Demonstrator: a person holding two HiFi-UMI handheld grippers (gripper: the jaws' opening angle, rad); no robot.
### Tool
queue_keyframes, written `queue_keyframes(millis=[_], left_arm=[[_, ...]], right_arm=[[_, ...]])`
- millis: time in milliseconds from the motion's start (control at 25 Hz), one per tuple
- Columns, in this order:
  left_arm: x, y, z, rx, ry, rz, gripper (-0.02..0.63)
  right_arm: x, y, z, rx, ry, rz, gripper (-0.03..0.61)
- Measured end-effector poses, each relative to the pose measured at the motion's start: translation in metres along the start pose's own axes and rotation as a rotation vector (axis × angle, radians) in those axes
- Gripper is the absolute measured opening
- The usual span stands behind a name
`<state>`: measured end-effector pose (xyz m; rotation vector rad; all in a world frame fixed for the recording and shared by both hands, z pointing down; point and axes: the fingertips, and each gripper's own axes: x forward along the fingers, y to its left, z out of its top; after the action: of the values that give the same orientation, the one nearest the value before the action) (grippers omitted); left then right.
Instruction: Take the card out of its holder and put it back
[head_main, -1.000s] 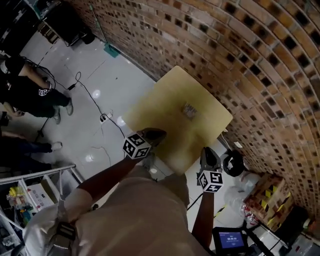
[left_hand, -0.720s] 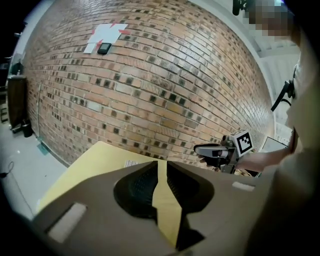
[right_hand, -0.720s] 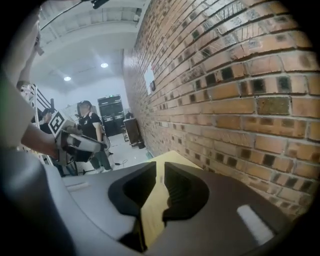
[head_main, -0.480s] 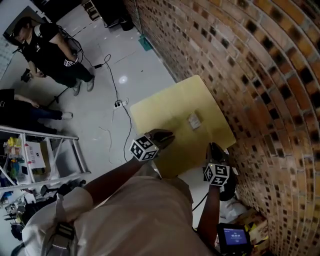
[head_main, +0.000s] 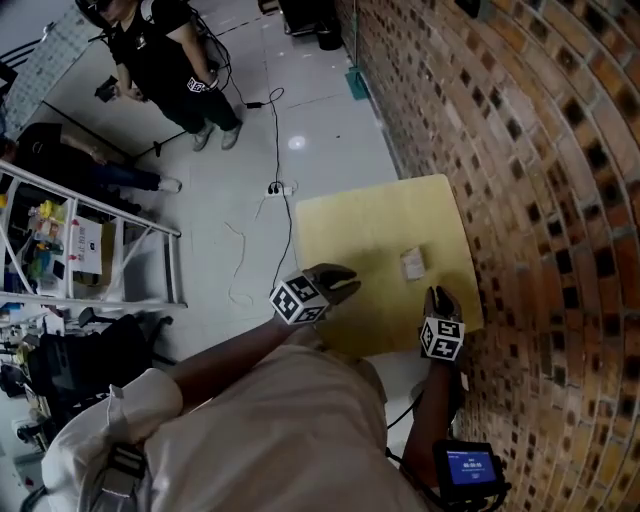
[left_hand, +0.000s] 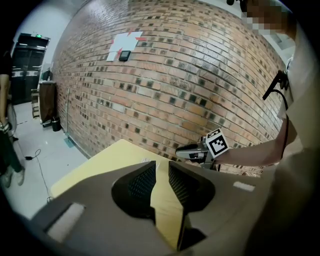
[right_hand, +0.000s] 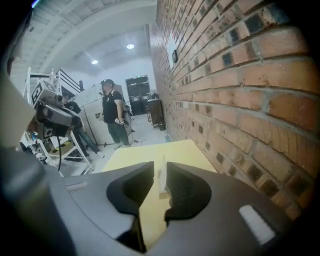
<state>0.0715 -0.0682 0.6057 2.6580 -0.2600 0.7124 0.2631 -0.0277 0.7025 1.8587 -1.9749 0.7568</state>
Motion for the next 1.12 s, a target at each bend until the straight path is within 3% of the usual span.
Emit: queue_keyframes(millis=[480, 1120], left_arm=[[0.015, 0.024, 0.005, -0.017, 0.014, 0.070, 0.101], [0.031, 0.028, -0.003, -0.028, 0.057, 0.062, 0.100]], right_arm=[[0.069, -0.009, -0.036, -0.058, 0.141, 0.081, 0.089], [0.102, -0.015, -0.065, -0.045, 0.220, 0.109, 0.089]])
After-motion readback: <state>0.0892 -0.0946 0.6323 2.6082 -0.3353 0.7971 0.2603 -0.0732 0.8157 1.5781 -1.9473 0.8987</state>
